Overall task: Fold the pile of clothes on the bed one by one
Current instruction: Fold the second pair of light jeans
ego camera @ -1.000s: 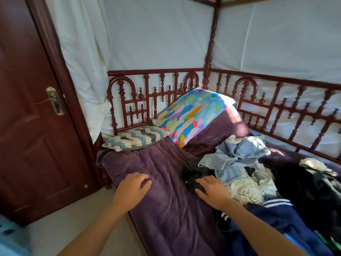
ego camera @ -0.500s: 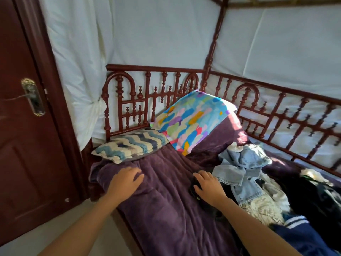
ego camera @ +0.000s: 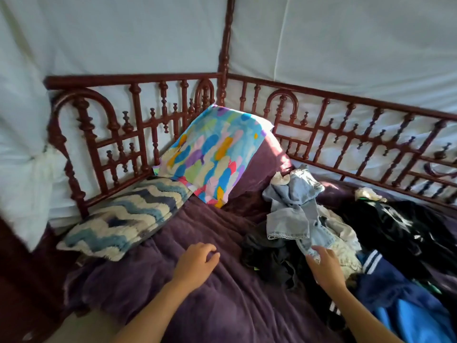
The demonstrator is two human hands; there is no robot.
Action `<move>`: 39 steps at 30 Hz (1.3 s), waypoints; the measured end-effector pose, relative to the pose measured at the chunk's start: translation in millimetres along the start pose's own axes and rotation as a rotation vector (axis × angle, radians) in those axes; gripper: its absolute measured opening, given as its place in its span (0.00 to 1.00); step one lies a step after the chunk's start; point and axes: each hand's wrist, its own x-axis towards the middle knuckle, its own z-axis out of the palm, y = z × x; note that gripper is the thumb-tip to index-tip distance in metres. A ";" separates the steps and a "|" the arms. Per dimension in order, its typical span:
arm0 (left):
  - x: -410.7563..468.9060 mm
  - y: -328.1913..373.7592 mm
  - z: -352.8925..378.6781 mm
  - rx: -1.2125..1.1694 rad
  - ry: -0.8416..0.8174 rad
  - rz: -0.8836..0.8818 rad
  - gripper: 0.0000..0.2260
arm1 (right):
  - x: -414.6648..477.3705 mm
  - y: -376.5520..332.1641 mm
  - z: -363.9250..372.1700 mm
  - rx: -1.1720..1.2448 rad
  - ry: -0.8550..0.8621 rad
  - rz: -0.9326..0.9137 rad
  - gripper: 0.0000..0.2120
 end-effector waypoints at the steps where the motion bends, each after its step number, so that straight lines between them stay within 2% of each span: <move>1: 9.1 -1.3 2.6 -0.011 -0.016 0.022 0.15 | 10.3 7.1 1.9 0.001 0.004 0.050 0.19; 4: 44.5 -13.5 -5.5 -0.021 -0.021 0.050 0.15 | 45.2 13.6 16.1 0.040 0.020 0.148 0.20; 10: 116.7 -51.8 -18.8 0.023 -0.033 -0.037 0.13 | 114.4 6.7 54.9 0.188 0.010 0.367 0.24; 17: 132.2 -88.4 10.3 0.066 -0.207 -0.152 0.13 | 181.1 27.8 68.0 0.266 0.009 0.621 0.42; 21: 152.4 -101.7 11.4 0.092 -0.244 -0.178 0.13 | 207.3 44.2 77.5 0.304 0.008 0.669 0.46; 25: 162.2 -117.5 9.8 0.104 -0.270 -0.149 0.12 | 224.2 30.5 90.6 0.177 -0.044 0.683 0.41; 27: 168.0 -126.7 8.0 0.100 -0.290 -0.153 0.11 | 223.6 26.2 91.5 0.079 -0.017 0.709 0.31; 30: 185.2 -135.1 6.7 0.084 -0.327 -0.116 0.10 | 213.7 21.5 80.4 0.090 0.072 0.645 0.12; 35: 210.9 -115.8 17.0 -0.006 -0.438 0.029 0.10 | 174.9 -35.2 60.6 -0.055 0.192 0.459 0.08; 37: 217.9 -100.4 24.3 -0.029 -0.482 0.114 0.10 | 154.6 -63.4 49.4 -0.014 0.284 0.404 0.02; 39: 223.1 -83.7 30.9 -0.062 -0.511 0.200 0.10 | 133.3 -86.7 26.7 0.044 0.423 0.369 0.05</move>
